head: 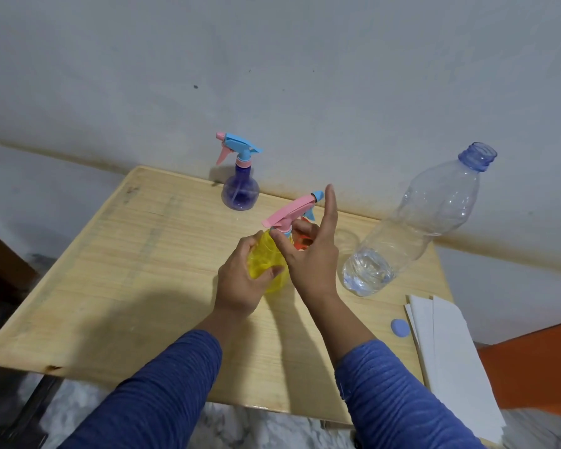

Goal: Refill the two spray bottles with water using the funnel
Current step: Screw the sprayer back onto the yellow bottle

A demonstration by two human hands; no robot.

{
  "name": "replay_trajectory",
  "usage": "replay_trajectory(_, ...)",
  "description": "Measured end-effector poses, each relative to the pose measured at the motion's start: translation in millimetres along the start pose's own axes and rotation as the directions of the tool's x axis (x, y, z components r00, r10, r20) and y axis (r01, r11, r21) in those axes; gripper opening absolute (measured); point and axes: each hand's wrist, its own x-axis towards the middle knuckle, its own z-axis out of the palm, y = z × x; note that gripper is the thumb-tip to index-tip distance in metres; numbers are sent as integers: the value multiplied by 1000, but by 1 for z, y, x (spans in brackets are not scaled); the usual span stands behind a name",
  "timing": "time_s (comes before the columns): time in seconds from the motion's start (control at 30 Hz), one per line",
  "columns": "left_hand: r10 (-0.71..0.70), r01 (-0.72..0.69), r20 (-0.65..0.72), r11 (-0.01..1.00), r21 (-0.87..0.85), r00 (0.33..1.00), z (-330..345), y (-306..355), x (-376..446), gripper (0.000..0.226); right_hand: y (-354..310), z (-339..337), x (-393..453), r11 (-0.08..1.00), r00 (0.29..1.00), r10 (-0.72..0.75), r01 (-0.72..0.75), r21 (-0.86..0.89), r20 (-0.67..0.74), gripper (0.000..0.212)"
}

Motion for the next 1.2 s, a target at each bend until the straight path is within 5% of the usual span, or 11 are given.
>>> replay_trajectory(0.13,-3,3,-23,1000,-6,1000,1,0,2,56,4,14,1,997,997,64,-66,42,46,116)
replay_trajectory(0.3,-7,7,-2,998,-62,1000,0,3,-1,61,3,23,10,989,989,145,-144,32,-2,107)
replay_trajectory(0.47,-4,9,114,999,-49,993,-16,-5,-3,52,3,19,23,991,988,112,-104,-81,102,60)
replay_trajectory(0.6,-95,89,27,981,175,995,-36,-19,-7,51,-15,12,40,991,958,74,-39,-130,277,33)
replay_trajectory(0.77,-411,390,-93,735,554,907,-59,-33,-14,68,-35,6,65,951,787,284,-158,-267,548,23)
replay_trajectory(0.9,-593,533,-173,509,675,786,-59,-45,-31,87,-29,7,72,919,600,382,-165,-358,703,24)
replay_trajectory(1.07,-572,542,-242,438,717,783,-51,-63,-45,89,-4,12,75,910,429,404,-102,-401,808,26)
replay_trajectory(1.2,-581,548,-254,412,728,774,-52,-64,-44,88,12,14,76,924,378,382,-169,-342,843,16)
